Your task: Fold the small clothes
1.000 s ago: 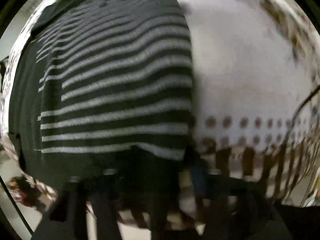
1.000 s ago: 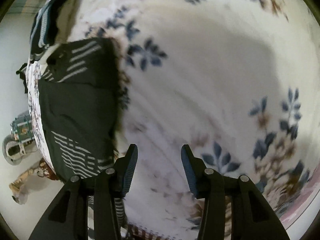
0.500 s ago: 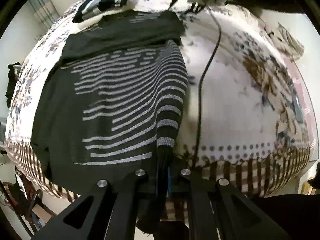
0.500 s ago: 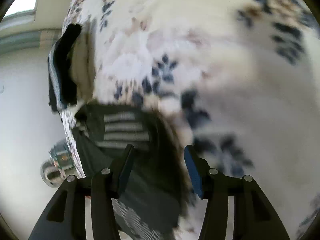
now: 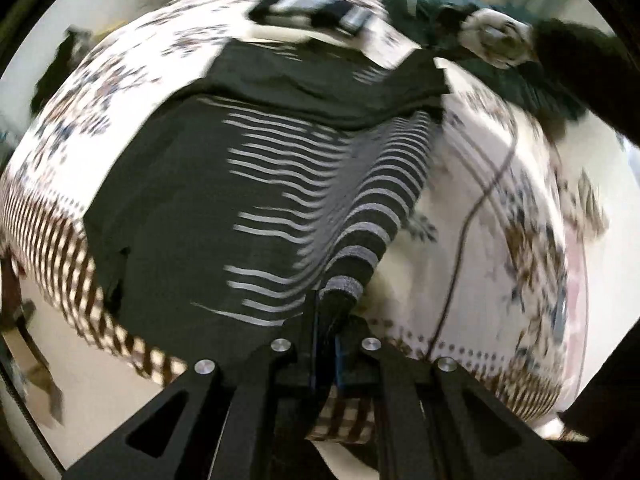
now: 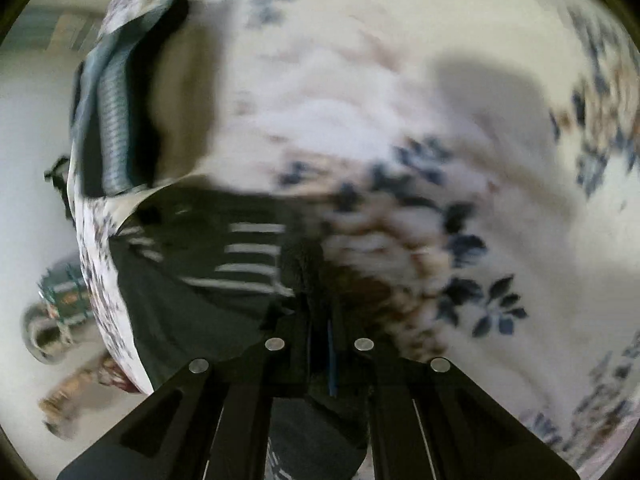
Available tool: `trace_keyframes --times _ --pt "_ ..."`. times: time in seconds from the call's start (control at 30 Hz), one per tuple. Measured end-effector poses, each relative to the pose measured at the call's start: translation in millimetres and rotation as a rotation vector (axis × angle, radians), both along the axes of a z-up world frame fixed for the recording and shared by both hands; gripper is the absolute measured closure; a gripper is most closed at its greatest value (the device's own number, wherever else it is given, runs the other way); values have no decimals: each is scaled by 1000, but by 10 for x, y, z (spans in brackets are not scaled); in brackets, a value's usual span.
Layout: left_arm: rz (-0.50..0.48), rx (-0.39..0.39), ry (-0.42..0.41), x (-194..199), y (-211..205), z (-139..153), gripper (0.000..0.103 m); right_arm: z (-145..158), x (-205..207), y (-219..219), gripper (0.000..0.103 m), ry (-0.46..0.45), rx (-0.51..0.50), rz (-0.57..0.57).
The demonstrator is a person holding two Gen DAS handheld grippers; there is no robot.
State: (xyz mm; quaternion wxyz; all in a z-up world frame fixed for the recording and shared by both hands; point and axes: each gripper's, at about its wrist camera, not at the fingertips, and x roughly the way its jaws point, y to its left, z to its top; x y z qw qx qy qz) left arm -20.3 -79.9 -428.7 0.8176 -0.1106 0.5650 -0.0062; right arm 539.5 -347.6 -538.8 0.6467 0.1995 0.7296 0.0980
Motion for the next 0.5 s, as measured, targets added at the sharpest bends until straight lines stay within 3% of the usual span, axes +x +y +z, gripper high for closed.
trace_keyframes --times 0.17,0.27,0.37,0.5 --pt "156 -97 -22 -53 836 31 99 694 182 895 98 -53 -29 57" --pt "236 -173 -24 -81 1355 -58 99 960 260 1662 98 -97 -73 91" --pt "309 -241 -20 -71 1845 -227 99 1024 303 2288 98 -115 -112 113" --pt "396 -306 -17 -7 2437 -514 100 815 493 3268 98 -127 -213 158"
